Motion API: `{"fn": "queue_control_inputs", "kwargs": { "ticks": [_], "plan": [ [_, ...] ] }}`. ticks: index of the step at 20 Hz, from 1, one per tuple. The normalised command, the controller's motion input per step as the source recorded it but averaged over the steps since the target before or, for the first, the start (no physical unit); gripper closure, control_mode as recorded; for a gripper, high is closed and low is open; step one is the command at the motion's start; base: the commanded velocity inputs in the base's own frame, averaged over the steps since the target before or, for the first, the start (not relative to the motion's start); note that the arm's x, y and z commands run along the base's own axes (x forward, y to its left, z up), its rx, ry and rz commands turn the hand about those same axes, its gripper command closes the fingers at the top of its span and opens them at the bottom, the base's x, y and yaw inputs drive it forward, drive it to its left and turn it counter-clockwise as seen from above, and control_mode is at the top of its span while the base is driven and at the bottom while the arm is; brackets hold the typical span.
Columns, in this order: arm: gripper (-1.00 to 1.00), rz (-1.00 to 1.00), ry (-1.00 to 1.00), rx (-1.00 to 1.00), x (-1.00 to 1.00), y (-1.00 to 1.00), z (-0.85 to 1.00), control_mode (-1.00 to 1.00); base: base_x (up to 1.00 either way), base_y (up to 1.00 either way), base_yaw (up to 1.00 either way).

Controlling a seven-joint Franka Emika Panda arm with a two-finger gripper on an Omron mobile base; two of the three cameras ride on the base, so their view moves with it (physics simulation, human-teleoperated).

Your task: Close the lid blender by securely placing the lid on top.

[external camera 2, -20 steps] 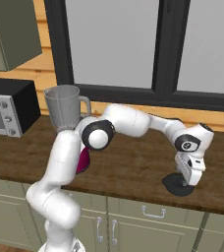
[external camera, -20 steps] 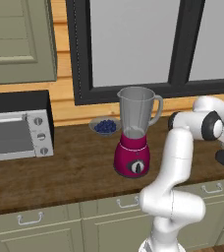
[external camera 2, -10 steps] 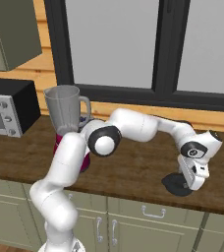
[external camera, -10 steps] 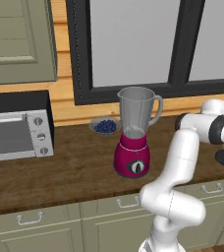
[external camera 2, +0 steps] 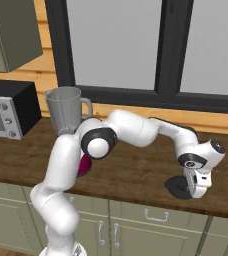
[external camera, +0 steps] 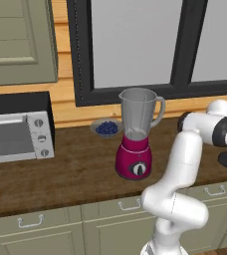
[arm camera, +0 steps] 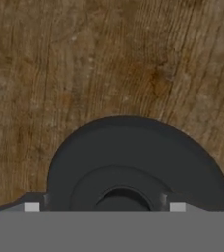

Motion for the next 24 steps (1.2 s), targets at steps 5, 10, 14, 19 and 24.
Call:
{"fn": "queue_control_inputs", "kwargs": {
  "ticks": [5, 10, 14, 19, 24],
  "plan": [
    [-1.0, -0.06, -0.02, -0.24, 0.0, 0.59, -1.0, -1.0, 0.0, 0.0, 0.0],
    [-1.0, -0.03, 0.0, -0.2, 0.0, 0.64, -0.9, -1.0, 0.0, 0.0, 0.0],
    [-1.0, 0.03, 0.0, -0.07, -0.13, 0.54, -0.8, -1.0, 0.0, 0.0, 0.0],
    [-1.0, 0.1, 0.01, 0.0, -0.25, 0.24, -0.66, -1.0, 0.0, 0.0, 0.0],
    [-1.0, 0.0, 0.22, 0.0, -0.04, 0.13, -0.14, -1.0, 0.0, 0.0, 0.0]
  ]
}}
